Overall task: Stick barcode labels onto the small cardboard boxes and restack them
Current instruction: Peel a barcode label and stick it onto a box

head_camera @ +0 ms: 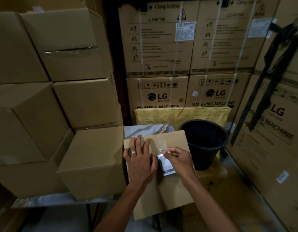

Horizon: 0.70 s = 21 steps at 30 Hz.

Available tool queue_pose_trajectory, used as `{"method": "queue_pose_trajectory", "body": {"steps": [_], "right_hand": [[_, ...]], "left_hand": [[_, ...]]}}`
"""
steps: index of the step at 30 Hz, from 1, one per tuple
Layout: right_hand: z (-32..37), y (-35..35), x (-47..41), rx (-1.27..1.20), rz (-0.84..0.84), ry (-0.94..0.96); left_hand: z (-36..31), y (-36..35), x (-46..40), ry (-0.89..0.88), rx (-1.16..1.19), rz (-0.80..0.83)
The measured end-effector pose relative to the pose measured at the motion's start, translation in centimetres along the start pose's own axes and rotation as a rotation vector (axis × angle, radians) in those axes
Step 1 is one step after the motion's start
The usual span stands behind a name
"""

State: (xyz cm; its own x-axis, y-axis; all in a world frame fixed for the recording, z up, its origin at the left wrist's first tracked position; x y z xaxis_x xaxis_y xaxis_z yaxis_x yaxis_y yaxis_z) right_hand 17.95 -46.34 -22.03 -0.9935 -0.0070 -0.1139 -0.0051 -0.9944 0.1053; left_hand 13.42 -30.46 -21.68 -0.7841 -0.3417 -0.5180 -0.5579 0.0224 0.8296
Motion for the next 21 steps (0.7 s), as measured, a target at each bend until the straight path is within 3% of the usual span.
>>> {"method": "queue_pose_trajectory", "body": {"steps": [14, 21], "right_hand": [[0.9, 2.3, 2.1, -0.03, 0.201, -0.177], [2.5, 2.8, 2.4, -0.042, 0.294, -0.148]], "left_hand": [[0.1, 0.3, 0.3, -0.019, -0.005, -0.016], [0.2, -0.1, 0.2, -0.033, -0.03, -0.005]]}}
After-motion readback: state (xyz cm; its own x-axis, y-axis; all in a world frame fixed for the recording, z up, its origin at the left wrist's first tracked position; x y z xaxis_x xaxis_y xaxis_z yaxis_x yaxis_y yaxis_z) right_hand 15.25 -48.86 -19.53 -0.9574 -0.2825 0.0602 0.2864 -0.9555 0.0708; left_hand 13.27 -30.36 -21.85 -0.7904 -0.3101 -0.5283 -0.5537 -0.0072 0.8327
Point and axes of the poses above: each hand's wrist, its own x-axis away from the middle knuckle, its own y-axis out of the back of the hand, z = x × y, the point moved 4 cm from there along -x, towards the middle knuckle, and after that the axes turned 8 degrees about y, right-handed, at the moved point
